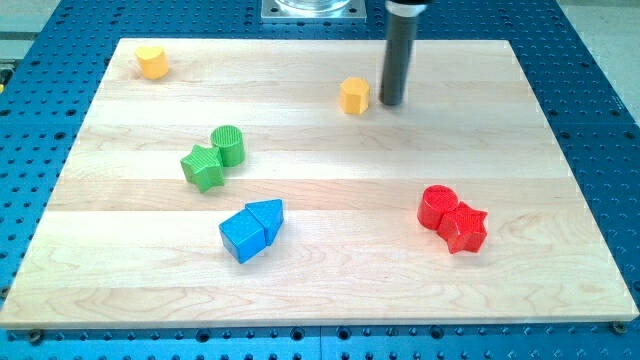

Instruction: Push the hexagon on top of the green circle

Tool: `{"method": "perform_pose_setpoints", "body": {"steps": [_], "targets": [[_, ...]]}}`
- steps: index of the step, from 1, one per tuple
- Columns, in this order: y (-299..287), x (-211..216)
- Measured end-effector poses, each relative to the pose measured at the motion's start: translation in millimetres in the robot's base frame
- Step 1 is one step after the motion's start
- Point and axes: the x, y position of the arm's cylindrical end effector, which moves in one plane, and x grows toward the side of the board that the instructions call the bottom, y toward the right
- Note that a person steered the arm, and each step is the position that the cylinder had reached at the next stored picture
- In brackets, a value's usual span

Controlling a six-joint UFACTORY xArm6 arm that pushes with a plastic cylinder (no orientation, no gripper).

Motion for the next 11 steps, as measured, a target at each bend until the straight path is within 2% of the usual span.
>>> {"method": "perform_pose_setpoints", "body": {"steps": [1,2,3,4,6,7,8,9,10,11], "targets": [[11,10],[-68,10],[-179,10],[-205,10],[-198,19],[-145,25],[-130,5],[-215,-1],[-194,3],[-128,-1]]}}
